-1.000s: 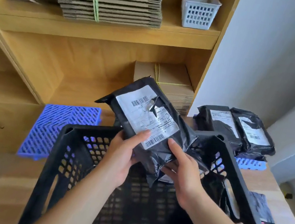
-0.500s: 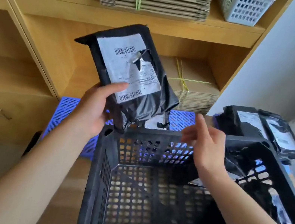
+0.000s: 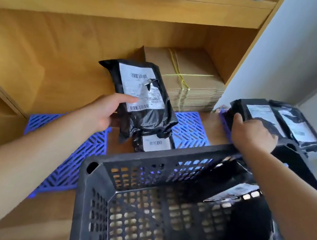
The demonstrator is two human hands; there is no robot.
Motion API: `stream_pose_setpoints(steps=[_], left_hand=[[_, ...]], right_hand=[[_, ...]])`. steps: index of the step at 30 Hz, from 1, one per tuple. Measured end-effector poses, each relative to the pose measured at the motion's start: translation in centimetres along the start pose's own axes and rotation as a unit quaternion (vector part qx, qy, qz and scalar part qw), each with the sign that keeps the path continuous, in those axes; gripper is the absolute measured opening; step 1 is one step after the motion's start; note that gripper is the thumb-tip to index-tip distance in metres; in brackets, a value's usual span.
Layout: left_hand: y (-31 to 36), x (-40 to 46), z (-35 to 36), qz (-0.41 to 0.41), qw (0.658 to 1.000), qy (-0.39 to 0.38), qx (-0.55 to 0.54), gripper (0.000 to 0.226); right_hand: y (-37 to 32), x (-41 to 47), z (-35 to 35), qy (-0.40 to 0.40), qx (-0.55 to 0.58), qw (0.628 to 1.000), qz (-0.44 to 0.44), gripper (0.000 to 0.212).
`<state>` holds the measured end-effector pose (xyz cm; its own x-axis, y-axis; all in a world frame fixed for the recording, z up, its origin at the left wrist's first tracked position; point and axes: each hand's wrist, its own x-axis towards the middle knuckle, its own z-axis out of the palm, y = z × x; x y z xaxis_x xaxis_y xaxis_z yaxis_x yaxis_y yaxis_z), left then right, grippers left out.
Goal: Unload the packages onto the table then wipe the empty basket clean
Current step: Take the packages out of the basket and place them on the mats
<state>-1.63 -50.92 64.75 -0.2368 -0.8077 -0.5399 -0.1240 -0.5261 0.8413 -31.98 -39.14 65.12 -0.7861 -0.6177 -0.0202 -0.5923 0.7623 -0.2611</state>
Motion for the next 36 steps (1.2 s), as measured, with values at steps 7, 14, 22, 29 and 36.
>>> stream_pose_setpoints(steps=[7,14,22,29,36], left_hand=[[-0.9,8.0,7.8,-0.122,0.988,-0.073,0.065,0.033],[-3.9,12.1,16.1,-0.141,0.975,-0.131,0.108,0.037],[-9.4,14.5,17.8,-0.192,0.964,-0.145,0.115,0.077],[-6.8,11.9,17.1,-0.17,0.963,-0.139,0.158,0.078],[-2.4,5.4,14.1,-0.121,0.952,-0.164,0.229,0.065]], right_hand=[[0.3,0.6,1.0,0.022,-0.073,0.997,-0.015,0.027],[0.6,0.7,1.6,0.05,-0.065,0.996,-0.024,0.031],[0.9,0.8,1.9,0.06,-0.049,0.997,-0.028,0.035],[0.9,0.7,1.8,0.058,-0.031,0.997,-0.028,0.033],[0.6,0.1,1.1,0.046,-0.008,0.999,-0.026,0.032]])
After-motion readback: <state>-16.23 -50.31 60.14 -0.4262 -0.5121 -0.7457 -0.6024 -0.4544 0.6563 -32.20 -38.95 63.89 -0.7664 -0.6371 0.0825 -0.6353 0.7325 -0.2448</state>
